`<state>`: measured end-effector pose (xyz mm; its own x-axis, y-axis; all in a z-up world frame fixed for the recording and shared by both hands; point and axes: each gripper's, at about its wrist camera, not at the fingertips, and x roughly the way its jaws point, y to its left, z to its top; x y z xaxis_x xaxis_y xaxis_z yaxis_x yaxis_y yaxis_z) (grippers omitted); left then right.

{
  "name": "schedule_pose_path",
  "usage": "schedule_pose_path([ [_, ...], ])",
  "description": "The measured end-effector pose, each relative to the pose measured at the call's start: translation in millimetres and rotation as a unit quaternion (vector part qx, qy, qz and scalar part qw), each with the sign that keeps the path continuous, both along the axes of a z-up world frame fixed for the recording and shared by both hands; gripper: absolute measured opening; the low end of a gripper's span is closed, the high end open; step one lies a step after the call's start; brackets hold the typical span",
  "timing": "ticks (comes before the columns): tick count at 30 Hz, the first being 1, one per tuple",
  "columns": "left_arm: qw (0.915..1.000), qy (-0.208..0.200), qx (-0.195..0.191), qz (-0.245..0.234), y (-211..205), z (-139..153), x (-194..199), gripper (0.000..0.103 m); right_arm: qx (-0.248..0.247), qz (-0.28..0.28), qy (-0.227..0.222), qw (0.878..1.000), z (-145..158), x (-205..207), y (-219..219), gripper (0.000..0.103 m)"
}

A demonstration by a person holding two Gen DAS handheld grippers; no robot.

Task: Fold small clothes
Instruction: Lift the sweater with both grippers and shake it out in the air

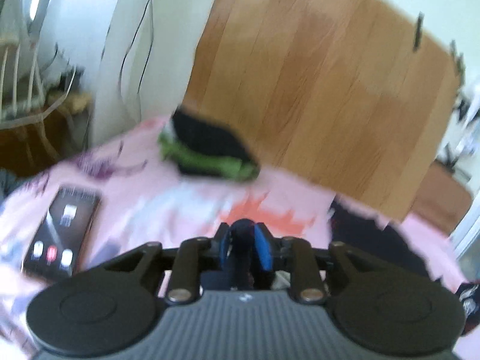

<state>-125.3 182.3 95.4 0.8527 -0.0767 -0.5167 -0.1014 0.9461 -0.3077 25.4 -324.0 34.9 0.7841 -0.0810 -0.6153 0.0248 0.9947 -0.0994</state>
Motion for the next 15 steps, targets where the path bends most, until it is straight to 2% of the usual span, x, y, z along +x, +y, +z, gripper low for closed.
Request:
schedule_pose_path([
  [1, 1.0000, 0.002, 0.003, -0.009, -1.4, -2.0, -0.6, 0.022, -0.023, 0.001, 0.021, 1.000, -8.5, 0.1, 2.8, 0.041],
  [2, 0.9998, -0.005, 0.009, -0.018, -1.1, -1.0, -6.8, 0.029, -0.042, 0.015, 0.023, 0.999, -12.6, 11.9, 21.2, 0.041],
  [3, 0.9992, -0.017, 0.021, -0.028, -5.4, 3.6, -9.8, 0.035, -0.040, 0.034, 0.014, 0.999, -13.0, 18.4, 35.1, 0.042],
  [4, 0.9981, -0.030, 0.036, -0.039, -12.4, 8.5, -12.7, 0.048, -0.032, 0.061, 0.004, 0.998, -10.4, 22.5, 46.0, 0.044],
  [5, 0.9959, -0.042, 0.055, -0.058, -24.0, 12.8, -14.7, 0.054, -0.025, 0.098, -0.010, 0.995, -9.2, 24.8, 57.1, 0.052],
  [6, 0.9925, -0.050, 0.074, -0.084, -35.6, 16.0, -16.0, 0.055, -0.025, 0.135, -0.027, 0.990, -6.1, 32.5, 76.2, 0.063],
  [7, 0.9882, -0.052, 0.092, -0.111, -48.5, 17.2, -18.6, 0.058, -0.030, 0.174, -0.042, 0.983, -4.2, 46.1, 101.2, 0.066],
  [9, 0.9770, -0.053, 0.122, -0.167, -74.1, 16.7, -25.3, 0.064, -0.033, 0.243, -0.051, 0.968, -4.0, 46.0, 128.5, 0.068],
  [11, 0.9608, -0.044, 0.158, -0.223, -97.2, 10.0, -28.1, 0.083, -0.037, 0.306, -0.031, 0.951, -16.0, 73.4, 161.4, 0.069],
  [14, 0.9351, -0.022, 0.206, -0.288, -120.7, -7.9, -37.3, 0.087, -0.056, 0.355, 0.005, 0.933, -40.4, 111.0, 200.6, 0.069],
  [15, 0.9279, -0.011, 0.216, -0.303, -126.6, -14.7, -40.2, 0.087, -0.060, 0.363, 0.016, 0.930, -48.2, 134.8, 218.9, 0.069],
])
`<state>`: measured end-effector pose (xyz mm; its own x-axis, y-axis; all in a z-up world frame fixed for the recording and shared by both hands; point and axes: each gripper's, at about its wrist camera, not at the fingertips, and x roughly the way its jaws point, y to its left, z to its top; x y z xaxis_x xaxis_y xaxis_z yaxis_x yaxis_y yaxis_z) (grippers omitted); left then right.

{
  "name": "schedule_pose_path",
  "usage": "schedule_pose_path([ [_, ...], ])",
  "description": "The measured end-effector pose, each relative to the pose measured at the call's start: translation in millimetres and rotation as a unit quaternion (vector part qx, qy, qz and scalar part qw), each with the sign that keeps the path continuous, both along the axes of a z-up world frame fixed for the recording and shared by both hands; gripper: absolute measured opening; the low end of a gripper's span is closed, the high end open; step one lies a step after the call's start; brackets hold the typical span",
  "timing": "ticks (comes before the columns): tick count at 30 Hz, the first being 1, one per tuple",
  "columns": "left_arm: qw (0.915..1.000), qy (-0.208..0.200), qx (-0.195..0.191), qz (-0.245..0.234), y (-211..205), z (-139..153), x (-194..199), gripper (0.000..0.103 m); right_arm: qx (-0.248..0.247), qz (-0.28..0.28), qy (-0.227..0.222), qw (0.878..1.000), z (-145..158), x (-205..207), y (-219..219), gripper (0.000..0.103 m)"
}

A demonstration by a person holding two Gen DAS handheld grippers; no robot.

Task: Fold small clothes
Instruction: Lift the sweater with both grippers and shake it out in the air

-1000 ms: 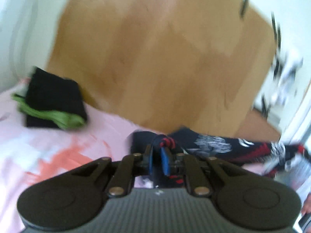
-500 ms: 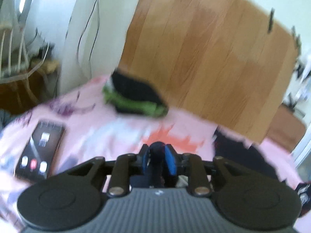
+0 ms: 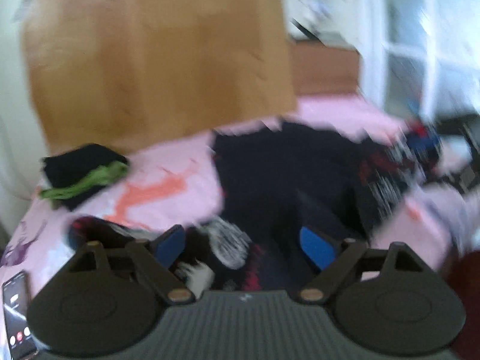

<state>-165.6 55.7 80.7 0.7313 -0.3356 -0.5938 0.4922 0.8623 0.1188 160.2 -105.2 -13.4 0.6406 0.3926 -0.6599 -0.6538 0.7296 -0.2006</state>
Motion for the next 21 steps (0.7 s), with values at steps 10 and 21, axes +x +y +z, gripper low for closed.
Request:
schedule_pose_path([
  [10, 0.9951, 0.072, 0.053, -0.044, -27.5, -62.3, 3.1, 0.055, 0.016, 0.002, 0.076, 0.997, -53.3, 184.6, 120.7, 0.011],
  [21, 0.9967, -0.052, -0.062, 0.001, 9.8, 22.4, 1.5, 0.014, 0.106, -0.125, -0.138, 0.977, 8.0, 226.8, 224.6, 0.009],
])
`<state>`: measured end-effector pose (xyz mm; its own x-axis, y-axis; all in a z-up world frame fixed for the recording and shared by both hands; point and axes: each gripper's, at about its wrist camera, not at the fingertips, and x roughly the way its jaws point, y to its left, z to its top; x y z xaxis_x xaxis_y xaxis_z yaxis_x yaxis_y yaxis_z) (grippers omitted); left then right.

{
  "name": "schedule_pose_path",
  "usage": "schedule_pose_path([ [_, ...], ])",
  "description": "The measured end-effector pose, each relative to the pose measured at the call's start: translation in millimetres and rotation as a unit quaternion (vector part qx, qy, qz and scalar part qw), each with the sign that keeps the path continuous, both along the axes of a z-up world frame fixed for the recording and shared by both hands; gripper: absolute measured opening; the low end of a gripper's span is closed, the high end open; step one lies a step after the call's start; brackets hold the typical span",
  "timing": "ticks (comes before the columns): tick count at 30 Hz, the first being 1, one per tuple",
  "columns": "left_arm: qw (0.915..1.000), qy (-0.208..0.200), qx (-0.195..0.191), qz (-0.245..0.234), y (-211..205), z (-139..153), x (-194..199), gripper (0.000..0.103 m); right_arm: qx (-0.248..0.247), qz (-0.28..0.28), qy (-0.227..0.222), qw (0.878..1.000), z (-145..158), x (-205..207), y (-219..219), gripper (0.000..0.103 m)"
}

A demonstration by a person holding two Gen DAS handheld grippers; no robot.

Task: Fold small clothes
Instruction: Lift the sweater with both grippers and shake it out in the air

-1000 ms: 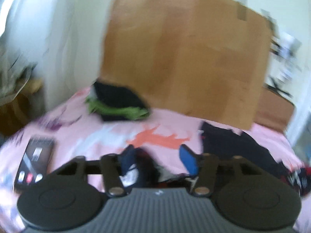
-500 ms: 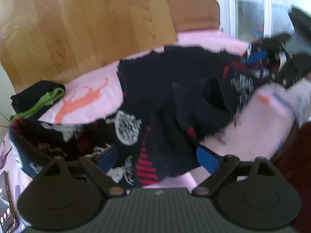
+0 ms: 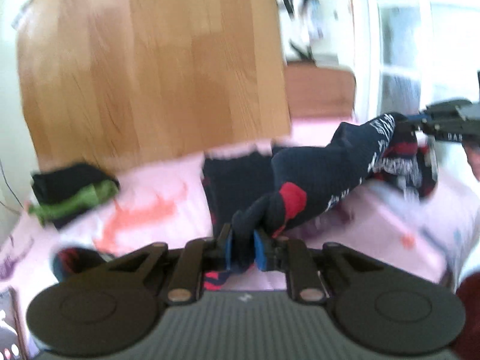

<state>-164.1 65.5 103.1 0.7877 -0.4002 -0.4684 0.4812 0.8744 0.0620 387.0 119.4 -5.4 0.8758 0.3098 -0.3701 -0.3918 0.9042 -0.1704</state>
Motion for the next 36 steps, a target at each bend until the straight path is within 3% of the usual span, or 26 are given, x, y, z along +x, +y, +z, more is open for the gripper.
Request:
schedule_pose_path([
  [1, 0.9998, -0.014, -0.011, 0.005, 1.6, 10.6, -1.4, 0.014, -0.003, -0.011, -0.022, 1.000, -5.6, -1.0, -13.2, 0.009],
  [5, 0.9957, -0.070, -0.056, 0.022, 8.9, 56.6, -9.0, 0.013, 0.002, -0.043, -0.112, 0.993, 36.8, 6.8, 7.6, 0.009],
  [7, 0.9901, -0.108, -0.085, 0.027, 13.7, 87.0, -19.8, 0.013, 0.011, -0.053, -0.151, 0.987, 56.9, 18.1, 33.4, 0.009],
  [8, 0.9862, -0.130, -0.098, 0.030, 17.7, 101.9, -24.7, 0.013, 0.016, -0.054, -0.173, 0.983, 76.7, 11.7, 24.8, 0.009],
  [10, 0.9748, -0.179, -0.126, 0.043, 26.1, 135.0, -41.3, 0.013, 0.022, -0.053, -0.220, 0.974, 104.1, 17.4, 47.5, 0.009],
  [11, 0.9694, -0.196, -0.139, 0.048, 30.5, 148.8, -48.8, 0.013, 0.021, -0.056, -0.250, 0.966, 132.1, -11.2, 37.2, 0.009],
  [13, 0.9554, -0.237, -0.164, 0.066, 37.3, 178.5, -67.8, 0.012, 0.022, -0.052, -0.285, 0.957, 152.7, -7.4, 48.6, 0.009],
  [14, 0.9458, -0.262, -0.172, 0.085, 40.4, 193.5, -77.3, 0.003, 0.027, -0.050, -0.298, 0.953, 168.1, -37.8, 17.6, 0.009],
  [16, 0.9266, -0.304, -0.182, 0.126, 46.9, 220.7, -93.9, 0.002, 0.032, -0.050, -0.309, 0.949, 179.8, -36.9, 25.0, 0.009],
  [18, 0.9181, -0.313, -0.201, 0.136, 57.1, 244.1, -100.7, 0.002, 0.048, -0.043, -0.302, 0.951, 194.7, -57.8, -5.0, 0.009],
  [19, 0.9191, -0.307, -0.207, 0.134, 59.9, 253.0, -98.0, 0.002, 0.056, -0.040, -0.292, 0.954, 197.7, -46.7, 2.5, 0.009],
  [22, 0.9345, -0.276, -0.197, 0.109, 53.8, 253.9, -80.8, 0.003, 0.055, -0.050, -0.263, 0.962, 198.4, -94.6, -70.1, 0.009],
  [23, 0.9423, -0.256, -0.193, 0.095, 50.4, 242.7, -74.4, 0.011, 0.043, -0.063, -0.255, 0.964, 186.1, -122.4, -79.6, 0.009],
  [24, 0.9505, -0.235, -0.186, 0.081, 45.6, 229.9, -66.7, 0.018, 0.037, -0.070, -0.241, 0.967, 174.2, -124.5, -91.9, 0.009],
  [26, 0.9663, -0.188, -0.164, 0.063, 30.9, 194.6, -48.5, 0.062, 0.035, -0.090, -0.205, 0.974, 156.6, -109.8, -101.3, 0.009],
  [27, 0.9735, -0.164, -0.150, 0.055, 21.7, 175.9, -41.4, 0.073, 0.032, -0.104, -0.190, 0.976, 142.2, -99.3, -103.3, 0.009],
  [28, 0.9796, -0.137, -0.141, 0.042, 12.1, 156.1, -34.7, 0.090, 0.028, -0.117, -0.181, 0.976, 131.9, -97.0, -106.1, 0.009],
  [32, 0.9905, -0.043, -0.129, -0.021, -27.5, 95.8, -20.0, 0.097, 0.046, -0.165, -0.140, 0.975, 116.4, -86.6, -133.2, 0.009],
  [36, 0.9911, 0.000, -0.112, -0.073, -72.6, 58.9, -8.8, 0.103, 0.060, -0.181, -0.139, 0.972, 112.9, -99.5, -148.8, 0.009],
])
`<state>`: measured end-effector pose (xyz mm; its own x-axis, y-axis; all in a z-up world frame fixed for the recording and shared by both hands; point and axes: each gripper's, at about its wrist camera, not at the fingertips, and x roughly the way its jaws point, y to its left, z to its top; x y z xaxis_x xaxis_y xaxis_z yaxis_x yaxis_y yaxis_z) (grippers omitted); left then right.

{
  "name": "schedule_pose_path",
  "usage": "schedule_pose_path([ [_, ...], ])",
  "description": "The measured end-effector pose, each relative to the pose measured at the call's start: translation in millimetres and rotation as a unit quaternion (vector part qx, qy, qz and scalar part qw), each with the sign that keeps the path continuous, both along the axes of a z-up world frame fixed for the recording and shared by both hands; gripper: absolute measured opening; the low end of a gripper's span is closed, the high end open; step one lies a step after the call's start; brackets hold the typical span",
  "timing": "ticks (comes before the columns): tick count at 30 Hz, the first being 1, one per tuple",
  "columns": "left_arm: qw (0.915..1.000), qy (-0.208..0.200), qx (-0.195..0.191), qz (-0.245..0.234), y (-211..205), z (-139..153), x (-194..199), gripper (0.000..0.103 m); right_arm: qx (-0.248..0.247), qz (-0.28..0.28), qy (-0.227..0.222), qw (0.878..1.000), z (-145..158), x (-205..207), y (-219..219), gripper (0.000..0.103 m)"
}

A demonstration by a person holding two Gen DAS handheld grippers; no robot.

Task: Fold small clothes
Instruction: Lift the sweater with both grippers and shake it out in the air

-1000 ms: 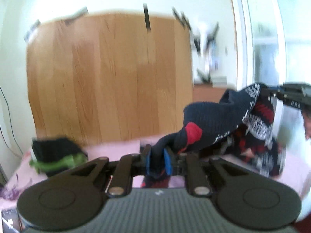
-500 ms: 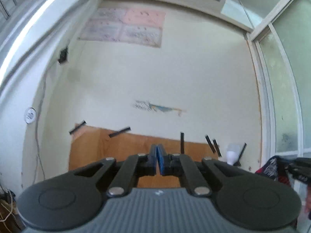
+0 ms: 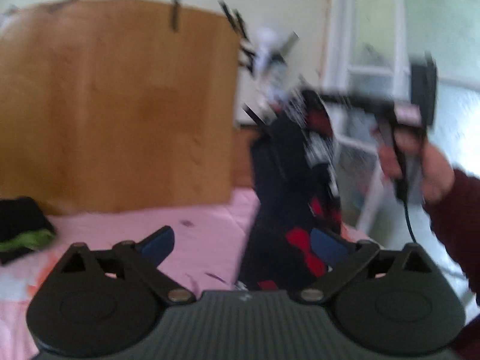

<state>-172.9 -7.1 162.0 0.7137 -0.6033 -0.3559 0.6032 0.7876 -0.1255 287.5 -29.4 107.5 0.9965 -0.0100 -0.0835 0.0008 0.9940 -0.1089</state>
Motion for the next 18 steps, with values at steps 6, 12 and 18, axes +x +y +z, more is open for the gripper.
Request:
schedule_pose_path([
  [6, 0.9962, 0.052, 0.036, -0.060, -62.7, -43.4, 12.1, 0.103, -0.003, 0.024, -0.010, 1.000, 32.0, -78.7, -78.1, 0.009],
  [12, 0.9929, 0.037, 0.081, -0.079, -85.6, -64.7, 13.6, 0.047, -0.003, 0.059, -0.021, 0.998, 65.4, -169.2, -184.4, 0.009],
  [18, 0.9917, 0.109, -0.012, -0.067, -26.4, -59.5, 35.7, 0.024, 0.001, 0.061, -0.034, 0.998, 92.2, -246.7, -252.4, 0.009],
])
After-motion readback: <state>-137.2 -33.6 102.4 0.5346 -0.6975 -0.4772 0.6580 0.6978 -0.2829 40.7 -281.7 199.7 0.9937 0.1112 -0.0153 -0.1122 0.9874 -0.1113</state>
